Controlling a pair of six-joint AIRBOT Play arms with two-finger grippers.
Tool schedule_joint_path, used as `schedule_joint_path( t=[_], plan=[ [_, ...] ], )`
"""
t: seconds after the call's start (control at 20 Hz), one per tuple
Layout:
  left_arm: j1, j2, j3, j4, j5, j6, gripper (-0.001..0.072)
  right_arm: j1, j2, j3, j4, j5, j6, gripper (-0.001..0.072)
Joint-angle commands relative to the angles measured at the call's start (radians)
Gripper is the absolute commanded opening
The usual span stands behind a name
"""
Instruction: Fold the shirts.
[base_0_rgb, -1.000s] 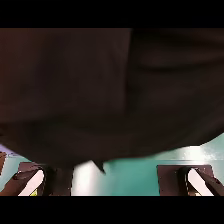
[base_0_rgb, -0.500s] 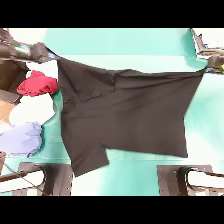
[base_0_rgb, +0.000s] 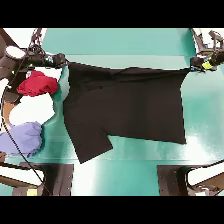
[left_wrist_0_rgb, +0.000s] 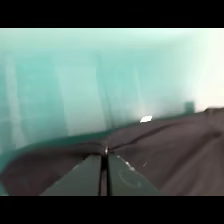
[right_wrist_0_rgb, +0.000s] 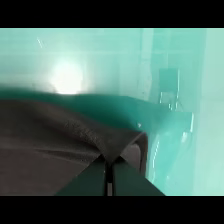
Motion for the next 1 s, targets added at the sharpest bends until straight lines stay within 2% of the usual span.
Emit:
schedule_joint_path(
  t=[0.0,0.1,0.2,0.5,0.55,0.6,0.65,0.8,0.95],
  plan=[
    [0.023,-0.012,-0.001,0.064,-0.129,0.037,0.0023,0.0,-0.018,0.017,-0.003,0.099,0.004,0.0012],
    [0.029,-0.012,-0.007,0.177,-0.243,0.035,0.0022,0.003,0.005,-0.061,-0.003,0.13,0.001,0.0012],
    [0.029,-0.012,-0.039,0.273,-0.296,0.016,0.0023,0.013,0.048,-0.183,-0.004,0.087,0.002,0.0012],
    [0.029,-0.014,-0.119,0.302,-0.23,-0.063,0.0036,0.015,0.132,-0.438,0.026,-0.086,0.026,0.0017],
    [0.029,-0.013,-0.119,0.302,-0.24,-0.108,0.03,0.015,0.134,-0.451,0.042,-0.077,0.027,0.0041],
    [0.029,-0.013,-0.119,0.309,-0.258,-0.142,0.0563,0.015,0.133,-0.455,0.051,-0.056,0.027,0.0183],
    [0.03,-0.012,-0.115,0.313,-0.294,-0.154,0.0508,0.014,0.133,-0.456,0.059,-0.026,0.028,0.0303],
    [0.055,0.031,-0.107,0.324,-0.44,-0.158,0.0489,-0.014,0.161,-0.467,0.059,0.133,0.006,0.031],
    [0.075,0.192,-0.238,0.352,-0.485,-0.194,0.0489,-0.054,0.303,-0.614,0.061,0.142,-0.026,0.031]
  ],
)
